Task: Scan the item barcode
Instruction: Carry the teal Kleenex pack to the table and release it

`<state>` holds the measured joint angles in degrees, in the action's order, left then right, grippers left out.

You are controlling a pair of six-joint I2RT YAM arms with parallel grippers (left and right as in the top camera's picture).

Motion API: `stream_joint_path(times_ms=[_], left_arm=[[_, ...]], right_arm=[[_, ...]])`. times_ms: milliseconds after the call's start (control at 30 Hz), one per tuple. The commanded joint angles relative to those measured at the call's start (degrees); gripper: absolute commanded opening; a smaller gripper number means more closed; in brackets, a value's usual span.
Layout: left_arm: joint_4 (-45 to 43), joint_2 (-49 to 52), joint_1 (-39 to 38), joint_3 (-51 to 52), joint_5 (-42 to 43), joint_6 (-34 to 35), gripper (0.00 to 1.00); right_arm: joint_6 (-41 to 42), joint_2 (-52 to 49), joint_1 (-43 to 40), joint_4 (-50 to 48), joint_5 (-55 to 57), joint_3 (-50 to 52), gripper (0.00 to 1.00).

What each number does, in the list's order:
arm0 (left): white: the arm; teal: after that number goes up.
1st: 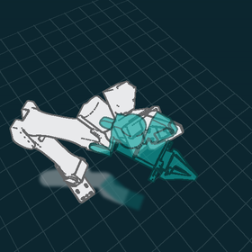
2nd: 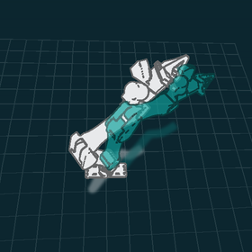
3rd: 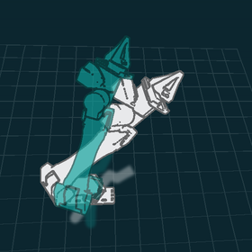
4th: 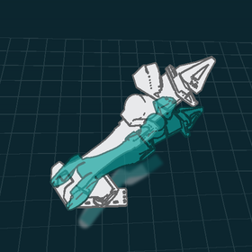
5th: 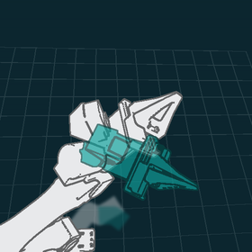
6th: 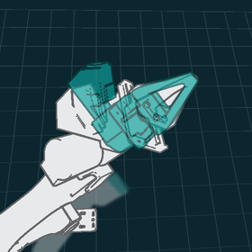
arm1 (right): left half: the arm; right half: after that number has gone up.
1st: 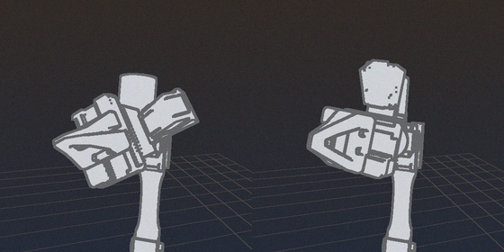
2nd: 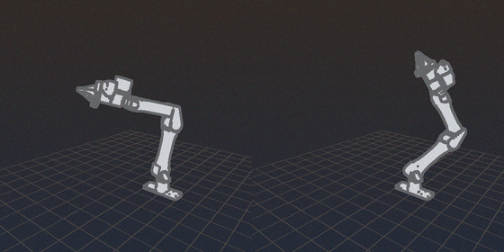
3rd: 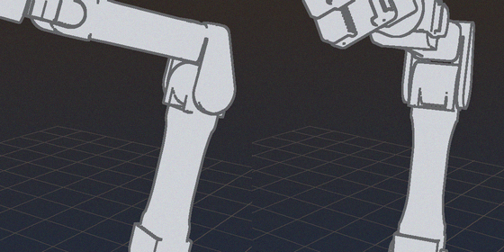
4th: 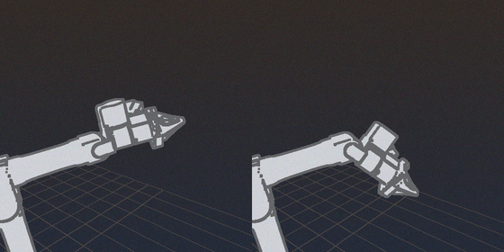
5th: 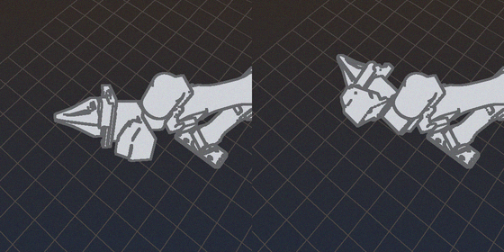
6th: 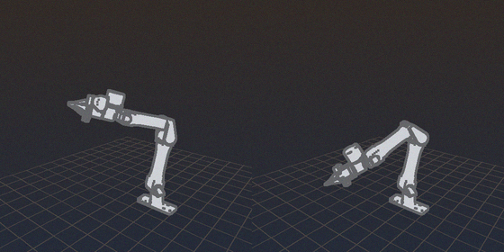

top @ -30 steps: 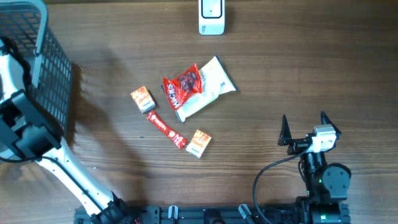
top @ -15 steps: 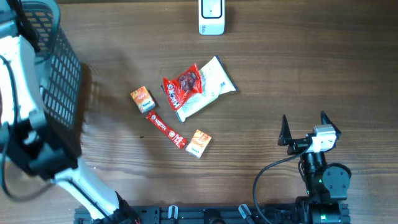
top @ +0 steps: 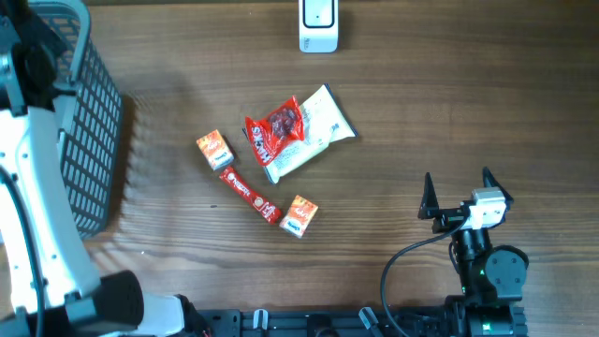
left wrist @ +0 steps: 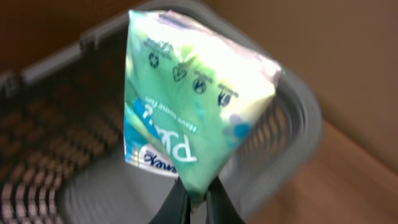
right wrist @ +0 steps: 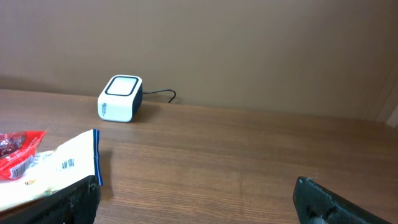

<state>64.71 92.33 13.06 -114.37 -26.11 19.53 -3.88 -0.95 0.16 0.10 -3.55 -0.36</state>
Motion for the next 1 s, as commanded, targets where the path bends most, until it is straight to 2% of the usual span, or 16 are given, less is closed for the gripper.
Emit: stream_joint_path(times_ms=[0, 167, 300, 500, 700, 800, 867, 967], left_arm=[[6.97, -5.31, -2.38, -0.39, 8.26, 8.00, 0.04], [13.99, -6.43, -5.88, -0.33, 28.50, 7.52, 0.04], [17.51, -5.18, -11.26, 0.70, 38.07, 2.69, 0.04], [17.11, -4.76, -18.45, 9.62, 37.81, 1.92, 0.04], [8.61, -4.28, -21.86, 27.43, 37.90, 4.00, 0.04], [3.82, -4.13, -22.23, 34.45, 38.14, 4.13, 0.17], [0.81, -4.13, -22.23, 38.23, 38.12, 4.11, 0.37], [-1.62, -4.13, -22.23, 40.57, 38.05, 4.04, 0.49]], right_arm=[[0.90, 0.13, -0.37, -0.13, 0.59, 0.04, 1.00], [0.87, 0.13, -0.37, -0.13, 0.59, 0.04, 1.00], [0.90, 0.13, -0.37, -0.13, 0.59, 0.04, 1.00], [0.87, 0.13, -0.35, -0.13, 0.59, 0.04, 1.00], [0.87, 0.13, -0.37, -0.13, 0.59, 0.04, 1.00], [0.90, 0.13, -0.37, -0.13, 0.59, 0.04, 1.00], [0.90, 0.13, -0.37, -0.13, 0.59, 0.04, 1.00], [0.90, 0.13, -0.37, -0.13, 0.59, 0.04, 1.00]])
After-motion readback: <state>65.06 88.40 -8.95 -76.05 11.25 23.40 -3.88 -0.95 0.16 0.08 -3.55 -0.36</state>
